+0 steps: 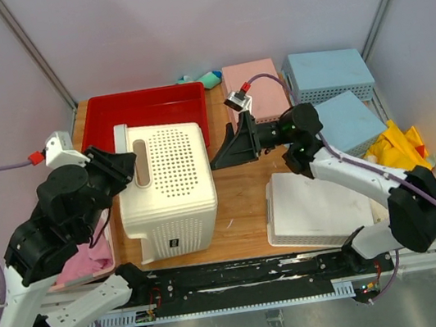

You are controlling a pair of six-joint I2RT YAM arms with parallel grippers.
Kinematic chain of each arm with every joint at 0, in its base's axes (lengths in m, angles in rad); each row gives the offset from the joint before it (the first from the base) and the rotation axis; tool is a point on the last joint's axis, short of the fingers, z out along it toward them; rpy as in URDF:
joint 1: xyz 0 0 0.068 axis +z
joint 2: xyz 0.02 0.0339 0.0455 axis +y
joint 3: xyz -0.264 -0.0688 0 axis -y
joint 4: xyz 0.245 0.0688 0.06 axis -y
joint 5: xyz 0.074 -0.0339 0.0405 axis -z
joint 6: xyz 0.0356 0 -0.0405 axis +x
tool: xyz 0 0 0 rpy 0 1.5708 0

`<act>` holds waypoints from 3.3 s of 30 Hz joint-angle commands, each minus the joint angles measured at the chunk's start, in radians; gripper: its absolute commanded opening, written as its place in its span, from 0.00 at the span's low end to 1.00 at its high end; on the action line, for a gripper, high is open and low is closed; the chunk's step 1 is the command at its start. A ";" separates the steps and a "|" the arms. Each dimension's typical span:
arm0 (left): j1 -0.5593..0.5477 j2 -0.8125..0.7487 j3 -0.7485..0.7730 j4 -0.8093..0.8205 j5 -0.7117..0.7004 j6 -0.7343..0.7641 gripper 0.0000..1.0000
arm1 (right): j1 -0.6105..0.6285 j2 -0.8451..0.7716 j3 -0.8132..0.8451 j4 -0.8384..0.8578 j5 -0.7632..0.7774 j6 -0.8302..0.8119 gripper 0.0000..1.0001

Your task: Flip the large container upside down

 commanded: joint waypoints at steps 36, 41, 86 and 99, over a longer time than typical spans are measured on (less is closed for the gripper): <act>-0.014 0.239 -0.205 0.428 0.382 -0.004 0.00 | 0.077 -0.260 0.537 -0.966 0.257 -0.760 0.83; -0.014 0.256 -0.201 0.426 0.402 0.005 0.08 | 0.077 -0.256 0.584 -1.008 0.275 -0.782 0.83; -0.013 -0.118 -0.395 -0.157 0.209 -0.167 0.99 | 0.264 -0.002 0.296 -0.810 0.261 -0.622 0.82; -0.014 -0.203 -0.383 -0.214 0.066 -0.252 0.99 | 0.298 0.063 0.292 -0.796 0.269 -0.612 0.82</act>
